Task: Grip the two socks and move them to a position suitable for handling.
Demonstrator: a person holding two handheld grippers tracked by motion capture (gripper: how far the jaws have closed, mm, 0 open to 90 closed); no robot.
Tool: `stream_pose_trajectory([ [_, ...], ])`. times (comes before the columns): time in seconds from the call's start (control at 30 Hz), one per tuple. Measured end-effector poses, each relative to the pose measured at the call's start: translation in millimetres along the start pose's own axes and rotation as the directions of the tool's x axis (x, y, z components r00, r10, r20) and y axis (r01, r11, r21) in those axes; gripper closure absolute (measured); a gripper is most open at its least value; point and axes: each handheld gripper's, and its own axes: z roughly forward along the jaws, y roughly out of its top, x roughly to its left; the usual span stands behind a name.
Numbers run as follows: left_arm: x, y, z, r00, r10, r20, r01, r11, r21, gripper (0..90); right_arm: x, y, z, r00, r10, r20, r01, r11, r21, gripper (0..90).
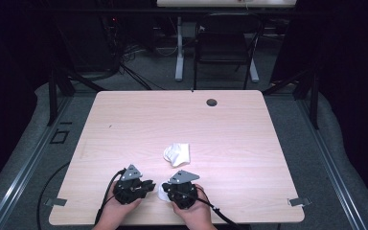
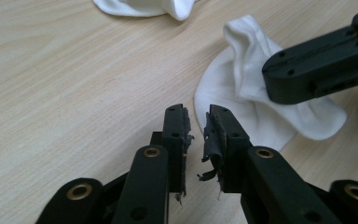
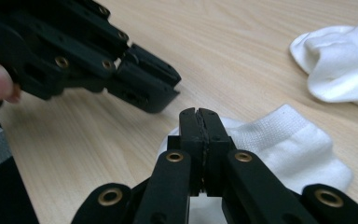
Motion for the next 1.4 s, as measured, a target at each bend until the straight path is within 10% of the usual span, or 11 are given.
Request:
stream_pose_trajectory([
  [0.8, -16.3, -1.0, 17.8, 0.9967, 0.080, 0.014, -0.080, 0.9964, 0.027, 70.1, -24.1, -0.2, -63.7, 0.9999, -0.013, -0.005, 0.012, 0.997, -0.075, 90.0],
  [1.4, -18.1, -1.1, 17.4, 0.9957, 0.092, -0.002, -0.092, 0.9952, 0.032, 71.9, -65.5, -39.2, -75.9, 0.9925, 0.098, 0.073, -0.103, 0.992, 0.066, 90.0],
])
